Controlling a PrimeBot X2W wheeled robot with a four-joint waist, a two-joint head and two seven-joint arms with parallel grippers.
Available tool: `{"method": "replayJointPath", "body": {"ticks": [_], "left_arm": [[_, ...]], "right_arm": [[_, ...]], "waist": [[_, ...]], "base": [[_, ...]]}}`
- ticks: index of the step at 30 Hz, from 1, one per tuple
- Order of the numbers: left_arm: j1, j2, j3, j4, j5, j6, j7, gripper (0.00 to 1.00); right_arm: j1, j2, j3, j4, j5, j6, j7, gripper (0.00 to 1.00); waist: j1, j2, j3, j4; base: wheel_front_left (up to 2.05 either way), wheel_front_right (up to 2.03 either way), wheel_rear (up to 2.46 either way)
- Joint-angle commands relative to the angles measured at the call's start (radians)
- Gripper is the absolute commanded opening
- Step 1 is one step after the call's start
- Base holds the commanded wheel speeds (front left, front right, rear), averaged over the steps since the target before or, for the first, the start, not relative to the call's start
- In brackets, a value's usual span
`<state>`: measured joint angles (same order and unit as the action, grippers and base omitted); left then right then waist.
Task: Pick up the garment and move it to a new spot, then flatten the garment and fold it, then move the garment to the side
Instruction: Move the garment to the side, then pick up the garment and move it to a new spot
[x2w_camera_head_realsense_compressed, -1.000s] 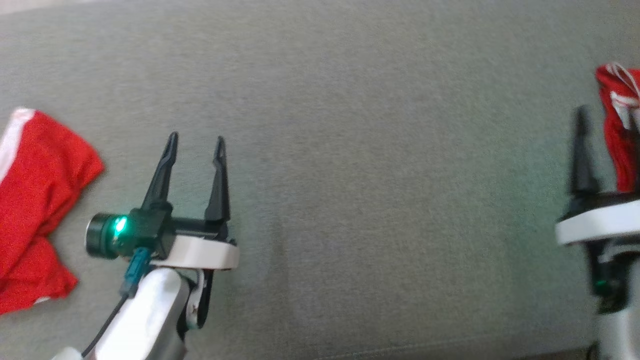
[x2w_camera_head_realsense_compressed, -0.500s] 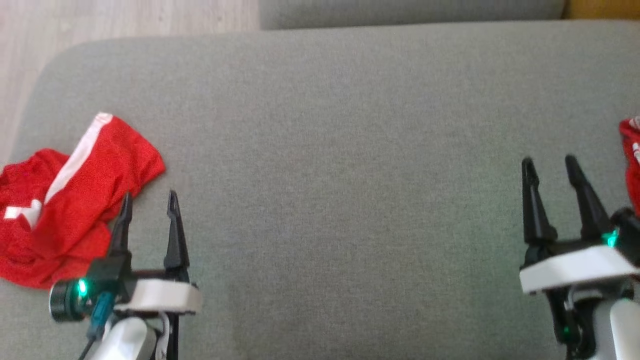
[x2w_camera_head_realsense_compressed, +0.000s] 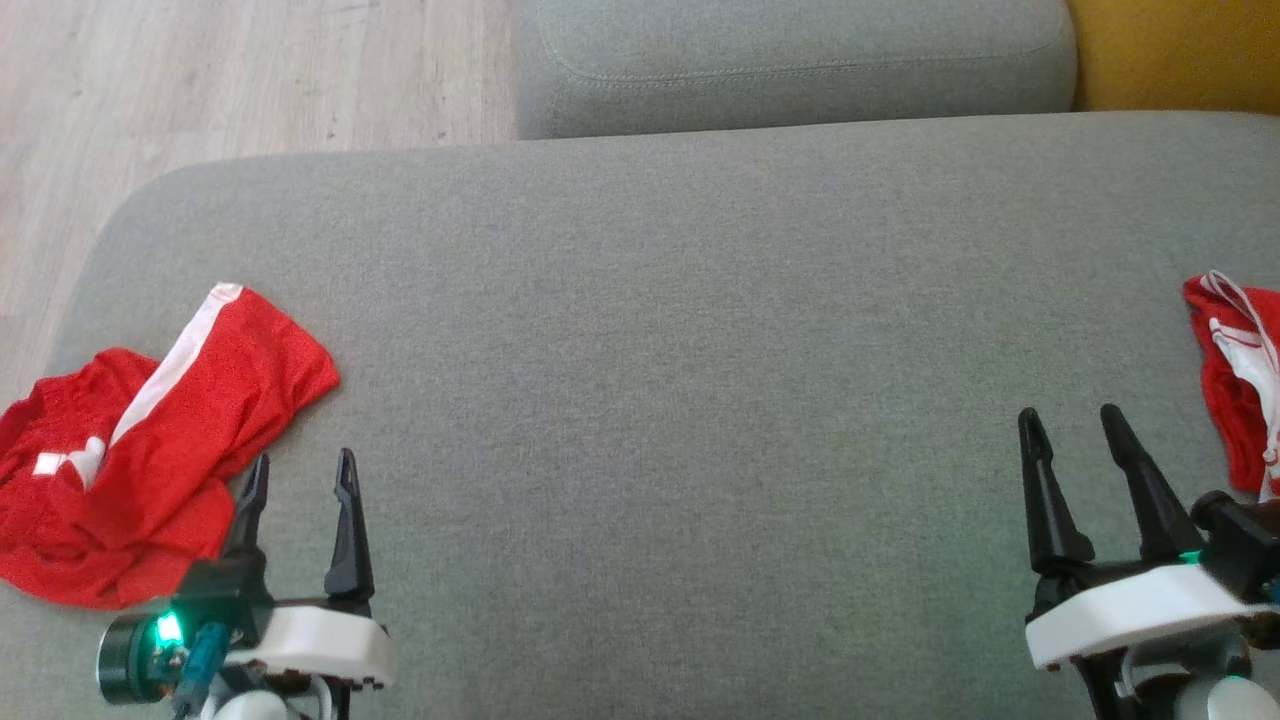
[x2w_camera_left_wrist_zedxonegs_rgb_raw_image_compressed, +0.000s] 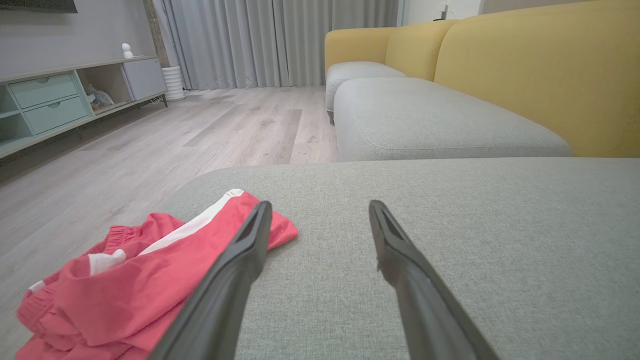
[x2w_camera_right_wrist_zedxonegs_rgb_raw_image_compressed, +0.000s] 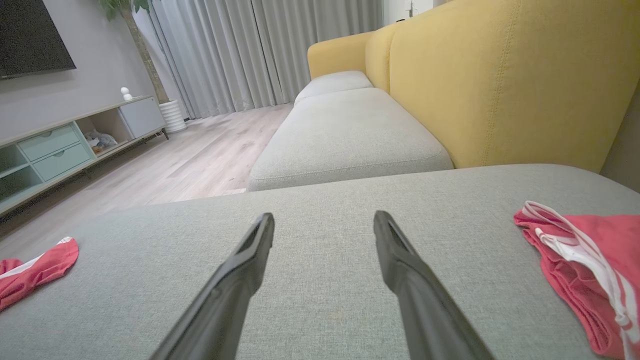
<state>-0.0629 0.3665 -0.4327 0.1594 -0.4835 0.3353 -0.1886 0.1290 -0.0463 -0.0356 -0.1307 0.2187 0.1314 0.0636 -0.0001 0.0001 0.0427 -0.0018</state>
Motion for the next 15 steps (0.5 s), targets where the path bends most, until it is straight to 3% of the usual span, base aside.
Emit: {"method": "replayJointPath", "body": {"ticks": [1, 15], "left_arm": [[-0.031, 0.028, 0.033, -0.026, -0.006, 0.004, 0.003, 1.00], [-0.035, 0.030, 0.023, -0.016, -0.016, 0.004, 0.016, 1.00]], "right_arm": [[-0.021, -0.005, 0.027, -0.042, 0.004, -0.001, 0.007, 1.00], [-0.009, -0.004, 0.020, -0.050, 0.013, -0.001, 0.015, 1.00]], "waist": [[0.0001, -0.0001, -0.004, -0.001], [0.0001, -0.0001, -0.013, 0.013]], "base": [[0.00, 0.00, 0.00], [0.00, 0.00, 0.00]]}}
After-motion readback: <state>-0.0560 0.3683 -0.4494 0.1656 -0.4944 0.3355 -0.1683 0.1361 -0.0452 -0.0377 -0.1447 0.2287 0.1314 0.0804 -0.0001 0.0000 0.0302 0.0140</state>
